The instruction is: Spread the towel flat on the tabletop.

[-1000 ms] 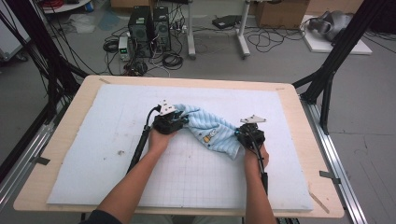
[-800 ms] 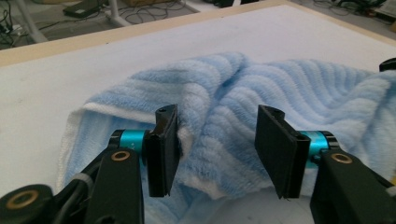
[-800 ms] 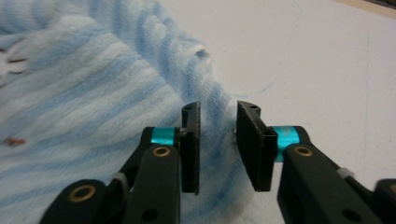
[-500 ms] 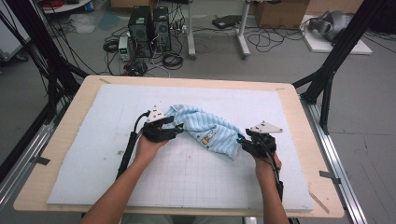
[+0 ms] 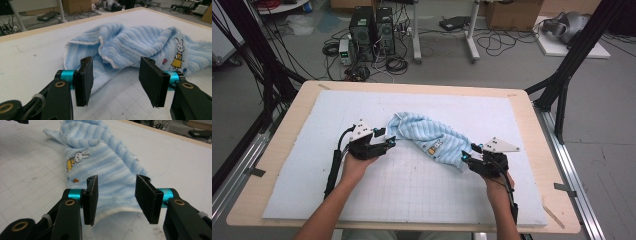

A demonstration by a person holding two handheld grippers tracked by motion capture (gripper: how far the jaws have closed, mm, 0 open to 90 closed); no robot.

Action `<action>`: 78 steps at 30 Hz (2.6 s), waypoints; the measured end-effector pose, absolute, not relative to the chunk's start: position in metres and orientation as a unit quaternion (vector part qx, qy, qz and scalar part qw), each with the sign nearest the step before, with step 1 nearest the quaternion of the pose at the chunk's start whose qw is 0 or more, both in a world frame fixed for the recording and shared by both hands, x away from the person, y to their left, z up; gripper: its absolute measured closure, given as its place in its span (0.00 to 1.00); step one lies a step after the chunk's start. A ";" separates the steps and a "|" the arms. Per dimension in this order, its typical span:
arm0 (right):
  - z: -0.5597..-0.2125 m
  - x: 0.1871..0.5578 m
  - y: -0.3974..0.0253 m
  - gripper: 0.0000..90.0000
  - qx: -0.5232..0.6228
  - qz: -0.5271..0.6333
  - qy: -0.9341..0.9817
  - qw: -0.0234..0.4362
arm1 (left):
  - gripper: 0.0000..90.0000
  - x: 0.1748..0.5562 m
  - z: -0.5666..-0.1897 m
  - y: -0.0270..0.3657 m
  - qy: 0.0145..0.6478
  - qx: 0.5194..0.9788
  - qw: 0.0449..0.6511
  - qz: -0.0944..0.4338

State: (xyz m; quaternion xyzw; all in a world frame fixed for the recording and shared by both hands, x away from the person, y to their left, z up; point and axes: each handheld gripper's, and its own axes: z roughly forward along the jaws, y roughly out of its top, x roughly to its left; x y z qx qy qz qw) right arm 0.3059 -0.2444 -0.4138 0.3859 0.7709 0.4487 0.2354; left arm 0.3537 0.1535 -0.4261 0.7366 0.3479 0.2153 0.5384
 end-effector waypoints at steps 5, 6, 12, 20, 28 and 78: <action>-0.413 0.304 -0.227 0.57 0.352 0.464 0.783 0.217 | 0.50 0.348 -0.424 0.163 0.343 0.739 0.539 0.216; -0.413 0.304 -0.223 0.56 0.336 0.470 0.789 0.211 | 0.50 0.347 -0.423 0.165 0.341 0.740 0.538 0.218; -0.425 0.313 -0.189 0.54 0.301 0.437 0.826 0.190 | 0.51 0.340 -0.424 0.174 0.341 0.731 0.546 0.227; -0.448 0.337 -0.164 0.71 0.311 0.371 0.855 0.185 | 0.51 0.336 -0.429 0.189 0.355 0.728 0.540 0.228; -0.445 0.328 -0.167 0.94 0.279 0.377 0.870 0.152 | 0.51 0.333 -0.427 0.189 0.351 0.726 0.545 0.228; -0.427 0.275 -0.263 0.61 0.434 0.464 0.743 0.210 | 0.54 0.304 -0.447 0.117 0.271 0.794 0.519 0.163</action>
